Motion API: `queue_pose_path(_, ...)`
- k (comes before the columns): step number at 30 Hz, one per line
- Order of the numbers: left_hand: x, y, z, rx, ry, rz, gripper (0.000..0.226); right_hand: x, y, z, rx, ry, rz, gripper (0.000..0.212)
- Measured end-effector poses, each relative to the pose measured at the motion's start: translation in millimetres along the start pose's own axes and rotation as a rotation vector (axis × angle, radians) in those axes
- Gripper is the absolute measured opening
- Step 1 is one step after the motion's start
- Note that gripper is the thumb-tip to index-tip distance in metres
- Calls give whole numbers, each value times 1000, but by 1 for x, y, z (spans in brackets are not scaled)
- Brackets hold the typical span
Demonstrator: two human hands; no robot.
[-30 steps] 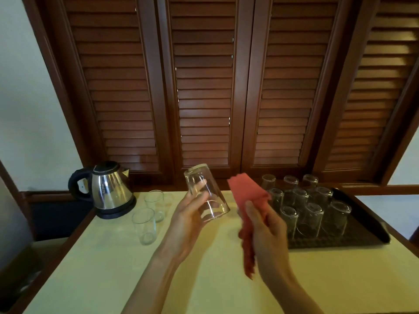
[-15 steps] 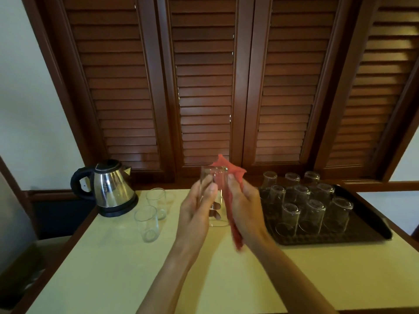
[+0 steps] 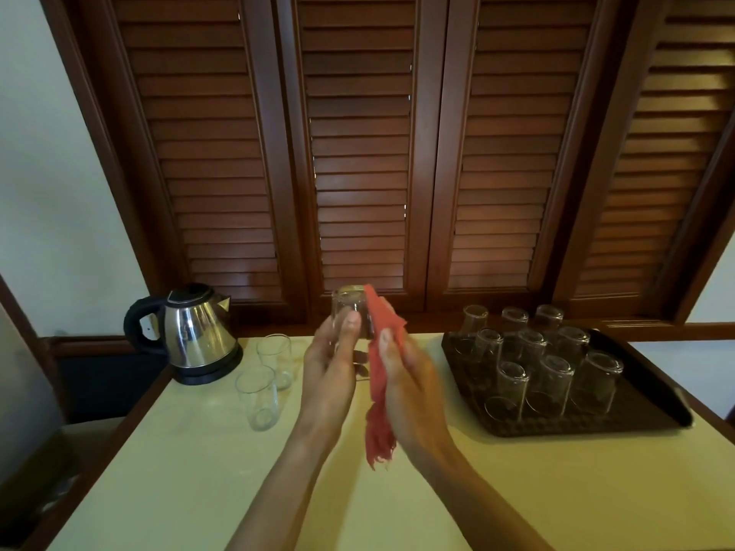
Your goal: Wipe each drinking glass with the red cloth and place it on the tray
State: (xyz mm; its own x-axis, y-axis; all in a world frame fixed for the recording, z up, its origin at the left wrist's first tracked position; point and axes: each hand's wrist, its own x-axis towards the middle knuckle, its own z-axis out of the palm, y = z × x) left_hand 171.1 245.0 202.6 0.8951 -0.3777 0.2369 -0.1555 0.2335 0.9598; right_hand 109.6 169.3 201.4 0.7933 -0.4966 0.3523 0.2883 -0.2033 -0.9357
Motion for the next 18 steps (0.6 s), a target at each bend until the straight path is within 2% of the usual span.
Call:
queue_pose_path(3,-16,0,2,81,-142,-18,45,27,-1,-13,45,73,85,47)
queue_pose_path(5,-17,0,-1,58,-210,-94,46,36,-7,-21,93,79,103,47)
queue_pose_path(9,1,5,-23,111,-366,-247,56,30,-4,-28,85,-61,58,46)
queue_pose_path(11,6,7,-30,240,-378,-253,49,32,-3,-34,-31,-131,34,47)
queue_pose_path(13,10,9,-32,344,-352,-234,40,31,-2,-34,-56,-141,-44,37)
queue_pose_path(15,15,10,-33,365,-298,-208,33,26,6,-35,-42,-84,-118,32)
queue_pose_path(18,16,5,-32,332,-269,-193,28,26,11,-37,-29,-49,-114,34)
